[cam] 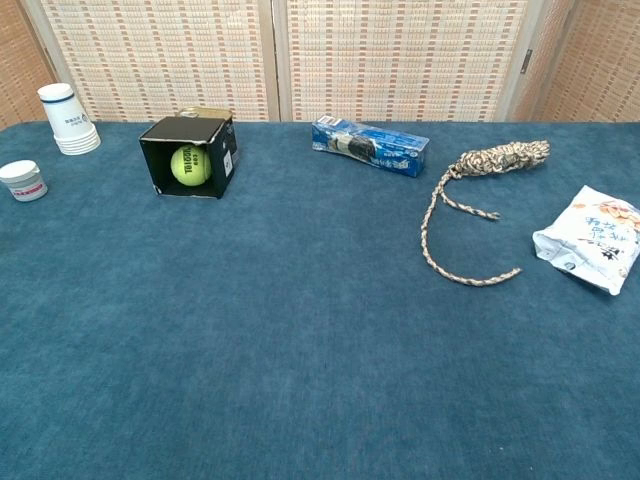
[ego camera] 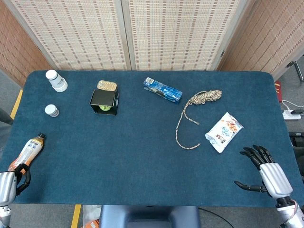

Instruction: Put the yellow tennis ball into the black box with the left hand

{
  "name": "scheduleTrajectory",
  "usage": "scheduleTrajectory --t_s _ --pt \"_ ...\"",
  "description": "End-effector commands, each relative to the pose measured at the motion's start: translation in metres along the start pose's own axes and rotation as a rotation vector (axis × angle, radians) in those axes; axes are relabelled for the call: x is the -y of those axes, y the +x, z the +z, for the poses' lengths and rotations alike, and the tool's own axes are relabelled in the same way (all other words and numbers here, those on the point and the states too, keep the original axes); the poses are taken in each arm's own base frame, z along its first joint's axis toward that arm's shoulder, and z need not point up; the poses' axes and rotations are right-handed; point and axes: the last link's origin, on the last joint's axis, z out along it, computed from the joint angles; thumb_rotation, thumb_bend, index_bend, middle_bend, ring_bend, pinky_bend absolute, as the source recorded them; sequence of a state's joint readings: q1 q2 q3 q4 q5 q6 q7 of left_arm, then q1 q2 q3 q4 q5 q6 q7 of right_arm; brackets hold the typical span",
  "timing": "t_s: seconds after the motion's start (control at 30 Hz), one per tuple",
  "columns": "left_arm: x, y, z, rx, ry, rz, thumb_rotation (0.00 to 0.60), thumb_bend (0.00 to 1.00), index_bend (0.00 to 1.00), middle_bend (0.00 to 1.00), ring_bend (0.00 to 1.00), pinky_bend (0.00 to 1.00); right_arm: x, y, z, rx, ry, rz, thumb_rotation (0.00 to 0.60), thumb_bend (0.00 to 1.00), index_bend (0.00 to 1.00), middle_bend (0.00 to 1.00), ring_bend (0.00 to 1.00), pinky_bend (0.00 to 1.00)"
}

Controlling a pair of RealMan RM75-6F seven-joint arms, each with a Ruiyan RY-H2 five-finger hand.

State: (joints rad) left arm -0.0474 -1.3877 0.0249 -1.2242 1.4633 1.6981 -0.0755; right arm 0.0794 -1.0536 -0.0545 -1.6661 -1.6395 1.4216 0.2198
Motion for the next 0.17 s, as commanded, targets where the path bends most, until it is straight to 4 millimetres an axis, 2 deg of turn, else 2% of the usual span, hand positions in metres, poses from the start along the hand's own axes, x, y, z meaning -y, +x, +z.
scheduleTrajectory --t_s 0.03,0.17 --pt "-0.0022 -0.0044 -0.0043 0.031 -0.014 -0.007 0.600 0.69 1.00 1.00 1.00 1.00 -0.0009 -0.0008 0.0018 0.006 -0.005 -0.001 0.542 0.00 0.22 0.13 0.04 0.00" --pt "-0.0054 -0.0099 -0.0038 0.035 -0.018 -0.023 0.600 0.69 1.00 1.00 1.00 1.00 -0.0011 -0.0011 0.0042 0.008 -0.004 -0.004 0.543 0.00 0.22 0.13 0.04 0.00"
